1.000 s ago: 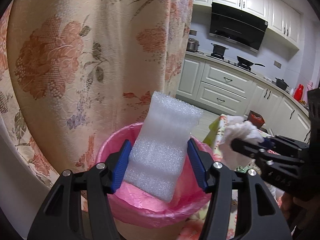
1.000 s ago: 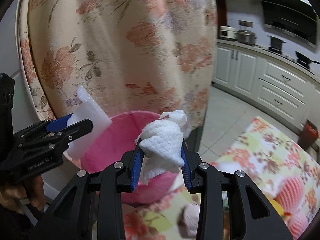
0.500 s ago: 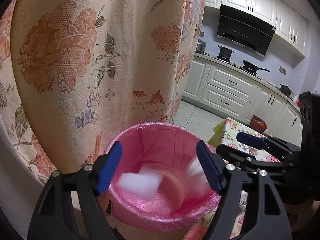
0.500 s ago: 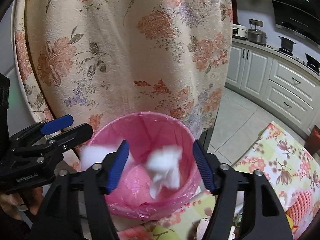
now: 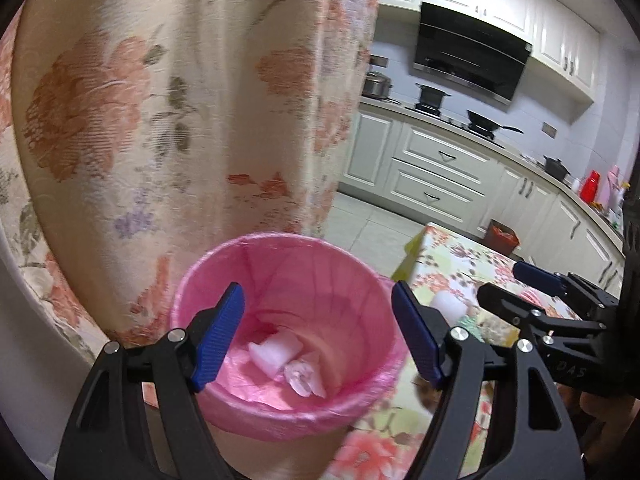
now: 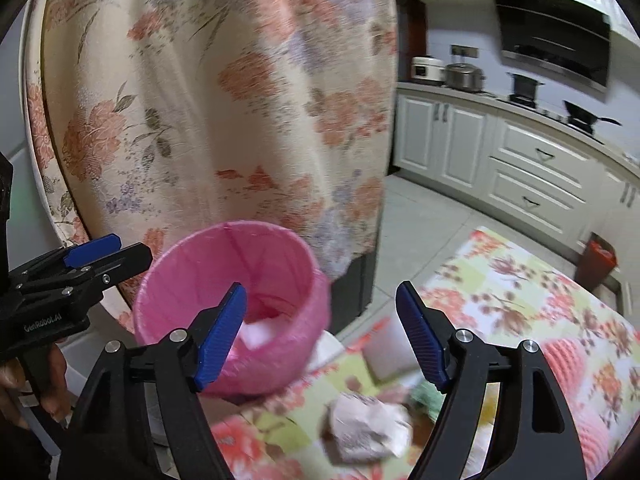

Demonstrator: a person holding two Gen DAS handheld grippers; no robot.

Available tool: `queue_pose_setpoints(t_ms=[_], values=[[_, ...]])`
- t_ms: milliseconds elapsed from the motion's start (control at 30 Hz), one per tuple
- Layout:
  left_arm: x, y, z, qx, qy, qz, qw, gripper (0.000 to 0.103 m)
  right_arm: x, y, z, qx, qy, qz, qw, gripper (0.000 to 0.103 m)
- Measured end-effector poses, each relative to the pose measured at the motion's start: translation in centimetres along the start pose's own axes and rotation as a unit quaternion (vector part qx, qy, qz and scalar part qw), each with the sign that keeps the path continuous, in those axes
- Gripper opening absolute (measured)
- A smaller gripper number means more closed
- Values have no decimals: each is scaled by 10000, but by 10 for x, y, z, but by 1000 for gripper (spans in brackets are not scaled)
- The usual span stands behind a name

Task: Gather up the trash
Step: 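Move both tools back over the table toward the remaining trash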

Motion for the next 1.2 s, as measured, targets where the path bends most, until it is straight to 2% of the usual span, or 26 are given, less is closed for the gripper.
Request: queue_pose_setpoints(t_ms=[300, 667, 1200], values=[[-59, -12, 5, 95, -380, 318, 9987, 74, -78, -41, -44, 2, -676, 439, 9967, 74], [-121, -29, 15, 312, -712, 672, 9947, 74, -159, -102, -85, 154, -1276, 912, 9875, 75], [-205, -70, 43, 815, -1210, 1131, 9828, 74, -243, -167, -114, 431, -1778, 1487, 9718, 79]])
Point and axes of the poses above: each gripper's, at about its wrist camera, not at the fingertips, and z roughly the way its jaws point, x to its left, y to its top, the point moved 8 cm from there along z, roughly the way its jaws point, and after that the axes turned 11 degrees about -y, right-handed, at the moved point
